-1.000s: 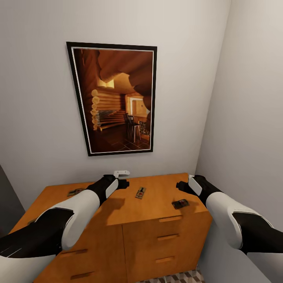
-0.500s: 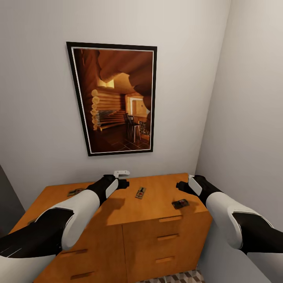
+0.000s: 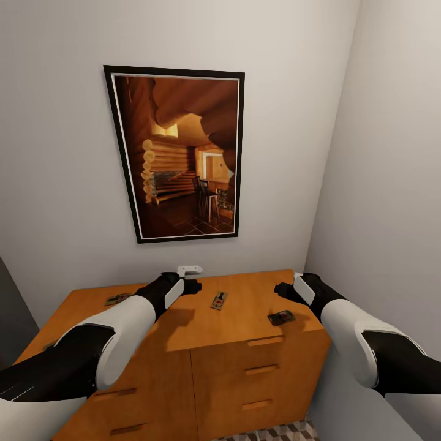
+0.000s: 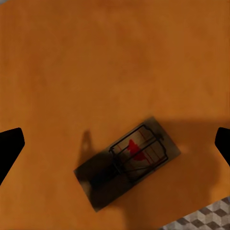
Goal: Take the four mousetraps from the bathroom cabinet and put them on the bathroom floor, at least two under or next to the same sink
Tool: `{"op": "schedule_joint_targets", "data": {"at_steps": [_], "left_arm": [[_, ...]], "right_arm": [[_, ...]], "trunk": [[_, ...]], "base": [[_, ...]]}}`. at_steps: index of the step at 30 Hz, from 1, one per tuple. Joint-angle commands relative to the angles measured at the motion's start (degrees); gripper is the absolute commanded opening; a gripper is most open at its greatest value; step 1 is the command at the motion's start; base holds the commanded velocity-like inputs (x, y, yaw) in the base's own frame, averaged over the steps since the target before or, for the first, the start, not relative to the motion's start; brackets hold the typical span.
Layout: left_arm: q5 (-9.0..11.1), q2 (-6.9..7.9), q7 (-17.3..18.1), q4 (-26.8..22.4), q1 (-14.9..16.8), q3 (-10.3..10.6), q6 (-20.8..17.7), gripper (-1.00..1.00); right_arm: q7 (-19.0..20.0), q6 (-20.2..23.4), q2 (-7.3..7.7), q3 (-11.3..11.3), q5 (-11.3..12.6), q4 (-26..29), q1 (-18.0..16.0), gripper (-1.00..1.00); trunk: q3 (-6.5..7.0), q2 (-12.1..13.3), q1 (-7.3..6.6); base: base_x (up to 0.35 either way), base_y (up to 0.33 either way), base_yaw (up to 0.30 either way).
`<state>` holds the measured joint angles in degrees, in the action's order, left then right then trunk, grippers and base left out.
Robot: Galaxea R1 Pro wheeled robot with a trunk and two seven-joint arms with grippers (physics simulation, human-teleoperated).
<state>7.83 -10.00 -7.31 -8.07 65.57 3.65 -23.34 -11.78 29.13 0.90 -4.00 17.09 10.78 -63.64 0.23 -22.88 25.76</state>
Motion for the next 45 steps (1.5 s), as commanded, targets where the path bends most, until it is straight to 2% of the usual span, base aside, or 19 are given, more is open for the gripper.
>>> {"op": "schedule_joint_targets", "data": {"at_steps": [1,39,45], "left_arm": [[0.6,0.00,-0.3,-0.1,0.0,0.4,-0.3,1.00],[0.6,0.00,-0.3,-0.1,0.0,0.4,-0.3,1.00],[0.6,0.00,0.6,-0.1,0.0,0.4,-0.3,1.00]], "right_arm": [[-0.3,0.2,-0.02,-0.4,0.2,0.1,0.0,1.00],[-0.3,0.1,-0.02,-0.4,-0.3,0.1,0.0,1.00],[-0.3,0.1,0.02,-0.4,-0.4,0.1,0.0,1.00]], "trunk": [[-0.03,0.0,0.02],[-0.03,0.0,0.02],[-0.03,0.0,0.02]], "base": [[0.000,0.000,0.000],[0.000,0.000,0.000],[0.000,0.000,0.000]]}}
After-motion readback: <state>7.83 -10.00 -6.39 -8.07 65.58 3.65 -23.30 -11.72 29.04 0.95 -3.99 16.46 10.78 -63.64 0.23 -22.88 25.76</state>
